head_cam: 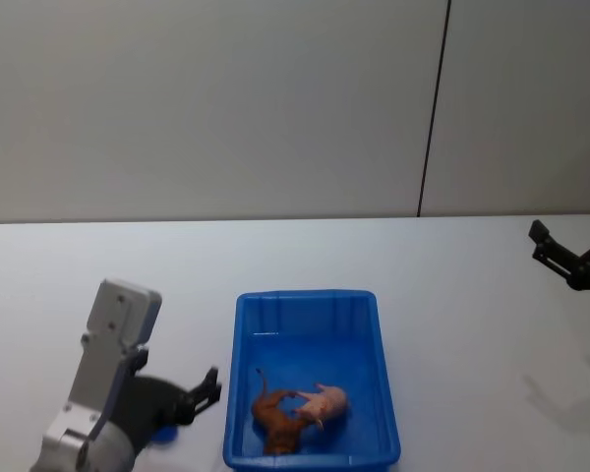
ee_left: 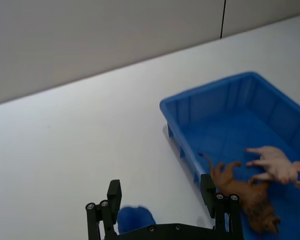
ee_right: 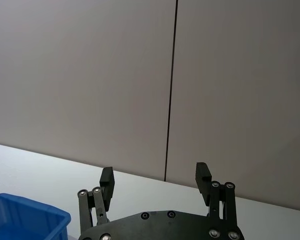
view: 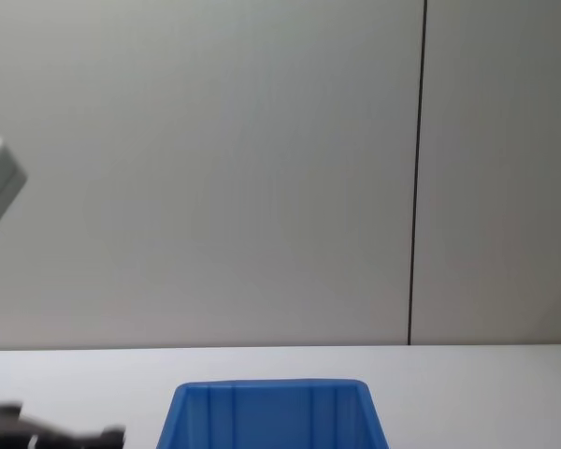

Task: Pick up the two dolls from the table and place them into the box.

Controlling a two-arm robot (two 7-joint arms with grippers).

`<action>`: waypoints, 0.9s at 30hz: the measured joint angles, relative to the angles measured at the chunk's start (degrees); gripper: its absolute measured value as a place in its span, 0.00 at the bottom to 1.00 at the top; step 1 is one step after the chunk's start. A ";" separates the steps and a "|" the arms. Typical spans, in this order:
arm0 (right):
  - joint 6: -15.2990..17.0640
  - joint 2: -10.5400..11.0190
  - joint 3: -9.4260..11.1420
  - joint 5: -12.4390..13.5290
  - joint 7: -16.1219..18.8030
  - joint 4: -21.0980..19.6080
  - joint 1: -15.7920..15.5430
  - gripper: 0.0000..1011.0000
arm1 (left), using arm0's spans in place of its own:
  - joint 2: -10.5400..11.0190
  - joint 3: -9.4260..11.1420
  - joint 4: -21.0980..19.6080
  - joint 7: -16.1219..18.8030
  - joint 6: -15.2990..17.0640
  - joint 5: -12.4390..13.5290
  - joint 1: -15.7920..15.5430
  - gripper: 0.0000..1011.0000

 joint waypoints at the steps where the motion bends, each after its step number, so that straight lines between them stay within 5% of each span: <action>1: -0.04 0.02 0.03 0.01 -0.04 -0.02 -0.03 0.99 | 0.10 -0.04 -0.13 0.52 0.47 -0.60 0.34 0.99; 14: -0.44 0.31 0.30 0.19 -0.49 -0.29 -0.34 0.99 | 1.21 -0.98 2.00 2.28 3.69 -5.71 3.68 0.99; 27: -0.57 0.38 0.39 0.26 -0.64 -0.36 -0.44 0.99 | 0.89 -1.60 7.55 -3.04 0.10 -4.80 3.07 0.99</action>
